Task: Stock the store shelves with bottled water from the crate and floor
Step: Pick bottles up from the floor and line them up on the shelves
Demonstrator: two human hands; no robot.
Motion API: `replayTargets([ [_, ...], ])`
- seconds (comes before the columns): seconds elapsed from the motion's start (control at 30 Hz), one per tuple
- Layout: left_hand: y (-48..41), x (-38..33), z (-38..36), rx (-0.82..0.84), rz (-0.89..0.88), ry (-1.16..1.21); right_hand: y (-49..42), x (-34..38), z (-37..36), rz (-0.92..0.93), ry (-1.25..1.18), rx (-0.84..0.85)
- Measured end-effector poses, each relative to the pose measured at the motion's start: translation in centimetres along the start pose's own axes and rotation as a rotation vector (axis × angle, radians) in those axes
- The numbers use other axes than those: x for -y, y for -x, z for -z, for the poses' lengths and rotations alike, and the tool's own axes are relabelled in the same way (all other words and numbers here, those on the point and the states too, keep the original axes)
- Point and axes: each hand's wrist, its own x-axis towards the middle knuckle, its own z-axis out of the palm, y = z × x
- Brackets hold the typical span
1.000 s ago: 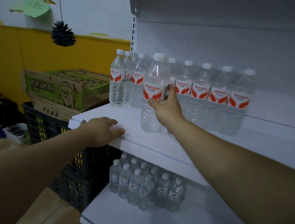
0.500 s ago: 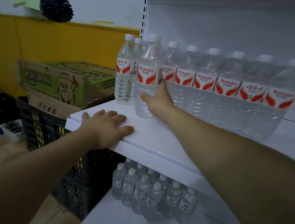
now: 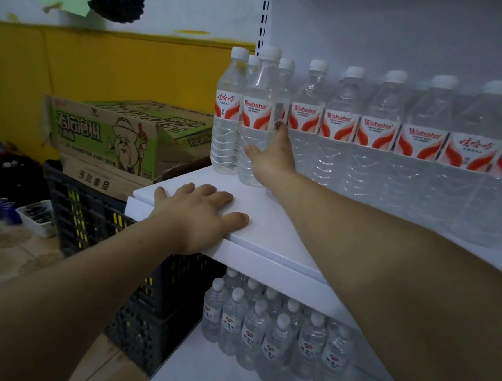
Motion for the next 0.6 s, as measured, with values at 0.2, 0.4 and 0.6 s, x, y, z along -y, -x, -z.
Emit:
replayTargets([
  [0.2, 0.2, 0.0, 0.1, 0.006, -0.011, 0.01, -0.6, -0.1, -0.5, -0.036, 0.011, -0.025],
  [0.4, 0.1, 0.0, 0.8, 0.099, 0.007, 0.038, 0.3, 0.3, -0.6, -0.086, 0.125, -0.009],
  [0.6, 3.6, 0.8, 4.7, 0.211, 0.056, 0.366, 4.0, 4.4, 3.4, -0.107, 0.357, 0.181],
])
